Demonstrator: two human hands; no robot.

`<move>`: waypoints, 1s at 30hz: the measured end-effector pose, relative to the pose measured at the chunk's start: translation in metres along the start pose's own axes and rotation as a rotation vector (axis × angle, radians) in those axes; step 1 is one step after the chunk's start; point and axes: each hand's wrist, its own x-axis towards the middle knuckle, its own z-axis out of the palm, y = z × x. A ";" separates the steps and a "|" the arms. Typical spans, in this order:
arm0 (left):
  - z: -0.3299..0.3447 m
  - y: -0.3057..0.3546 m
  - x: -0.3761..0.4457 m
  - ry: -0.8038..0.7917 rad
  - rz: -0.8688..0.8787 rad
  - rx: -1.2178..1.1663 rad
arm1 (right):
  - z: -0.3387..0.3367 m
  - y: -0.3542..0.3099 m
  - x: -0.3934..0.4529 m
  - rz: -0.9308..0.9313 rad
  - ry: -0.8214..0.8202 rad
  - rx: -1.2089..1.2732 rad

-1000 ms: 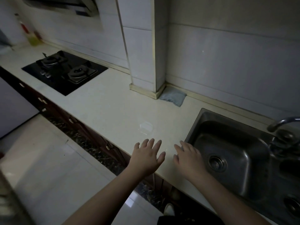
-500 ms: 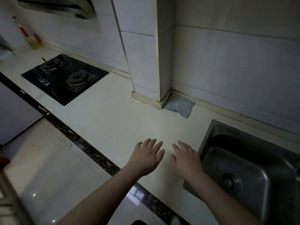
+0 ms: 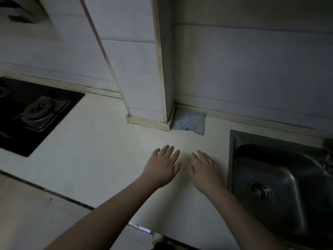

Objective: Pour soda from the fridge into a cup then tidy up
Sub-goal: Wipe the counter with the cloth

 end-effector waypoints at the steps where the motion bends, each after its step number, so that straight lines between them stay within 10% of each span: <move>1: 0.001 -0.008 0.003 -0.007 0.013 0.000 | 0.003 -0.006 0.004 0.014 0.007 0.016; 15: 0.034 -0.048 0.080 -0.053 0.211 -0.078 | 0.037 -0.001 0.059 0.118 -0.006 0.098; 30: 0.057 -0.042 0.226 -0.011 0.044 -0.298 | 0.030 0.050 0.201 0.065 0.091 0.038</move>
